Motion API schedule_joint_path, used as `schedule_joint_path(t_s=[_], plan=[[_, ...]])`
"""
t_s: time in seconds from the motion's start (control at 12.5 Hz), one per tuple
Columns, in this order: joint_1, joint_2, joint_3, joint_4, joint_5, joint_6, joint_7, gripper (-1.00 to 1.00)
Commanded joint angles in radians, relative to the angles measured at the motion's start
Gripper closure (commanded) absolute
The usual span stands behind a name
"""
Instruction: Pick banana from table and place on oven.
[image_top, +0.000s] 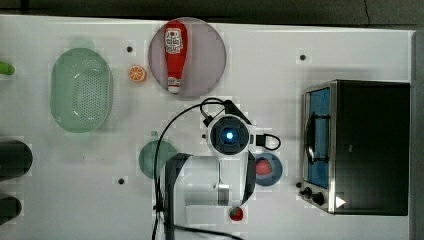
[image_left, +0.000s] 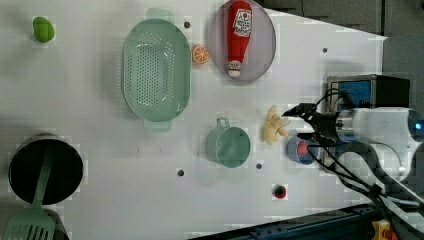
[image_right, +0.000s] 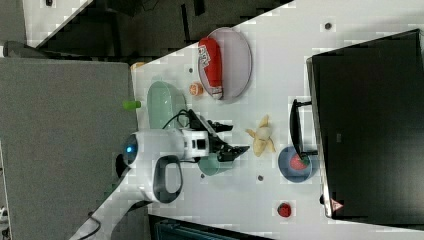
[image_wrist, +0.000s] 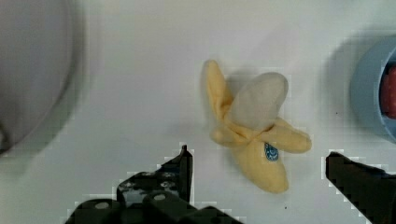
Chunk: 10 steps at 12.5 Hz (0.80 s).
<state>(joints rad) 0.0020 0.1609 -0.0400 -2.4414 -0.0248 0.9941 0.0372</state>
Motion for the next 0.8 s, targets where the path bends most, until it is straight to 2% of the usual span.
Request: schedule_joint_path(t_s=[0.08,0.4,0.48,0.8], plan=[[-0.015,0.073,-0.007,-0.011,-0.018,0.097,0.012,-1.0],[-0.015,0.163,-0.008,-0.026,-0.018,0.202,0.013,-1.0],[-0.015,0.178,-0.008,-0.026,-0.018,0.228,0.013,-0.92],[-0.015,0.191,-0.007,-0.026,-0.018,0.264,0.013,0.05]])
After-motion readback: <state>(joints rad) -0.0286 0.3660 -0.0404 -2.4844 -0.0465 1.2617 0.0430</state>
